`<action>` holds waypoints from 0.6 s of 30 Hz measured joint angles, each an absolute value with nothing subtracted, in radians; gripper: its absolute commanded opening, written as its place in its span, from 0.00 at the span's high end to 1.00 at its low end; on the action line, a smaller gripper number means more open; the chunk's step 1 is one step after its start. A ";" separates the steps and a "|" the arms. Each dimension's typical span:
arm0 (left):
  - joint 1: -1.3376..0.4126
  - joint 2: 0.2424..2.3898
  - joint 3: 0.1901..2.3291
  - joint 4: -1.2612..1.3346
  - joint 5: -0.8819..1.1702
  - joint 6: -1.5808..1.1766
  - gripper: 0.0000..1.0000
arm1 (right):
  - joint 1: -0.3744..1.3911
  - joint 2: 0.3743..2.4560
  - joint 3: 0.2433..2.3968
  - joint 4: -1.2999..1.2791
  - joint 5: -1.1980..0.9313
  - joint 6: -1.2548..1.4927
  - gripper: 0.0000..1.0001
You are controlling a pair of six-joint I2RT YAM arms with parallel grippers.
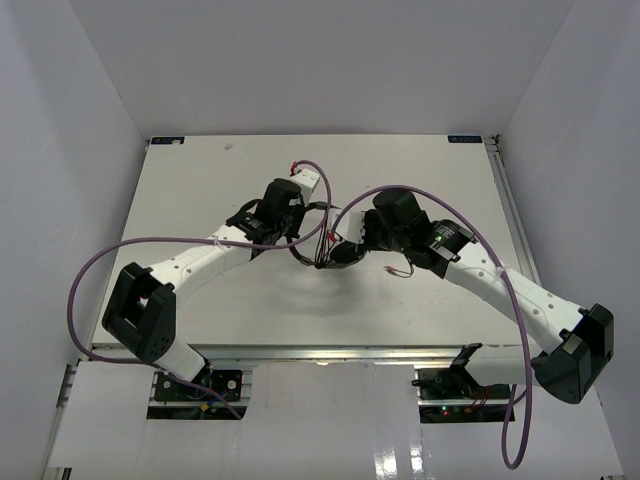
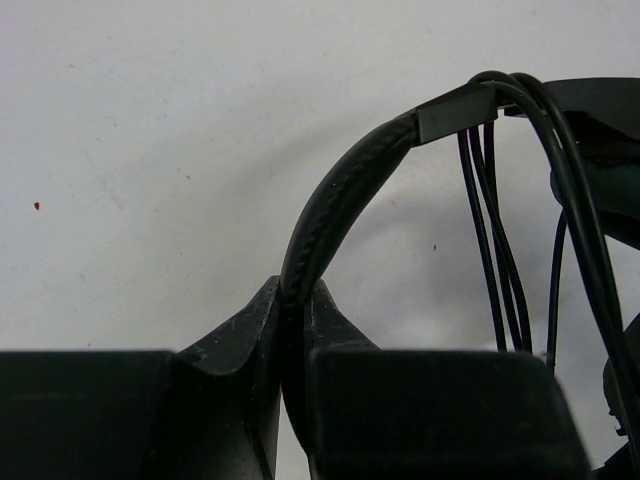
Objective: Wrap the headphones
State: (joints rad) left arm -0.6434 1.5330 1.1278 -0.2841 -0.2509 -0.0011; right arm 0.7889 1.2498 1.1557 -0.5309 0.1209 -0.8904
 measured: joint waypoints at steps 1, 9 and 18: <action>-0.643 1.529 1.118 -0.291 -0.231 0.014 1.00 | 0.792 1.251 1.156 -0.532 0.132 -0.900 0.85; -0.638 1.505 1.058 -0.321 -0.089 0.075 1.00 | 0.793 1.251 1.153 -0.530 0.138 -0.922 0.79; -0.664 1.367 1.000 -0.337 0.111 0.128 1.00 | 0.707 1.267 1.099 -0.475 -0.091 -0.829 0.79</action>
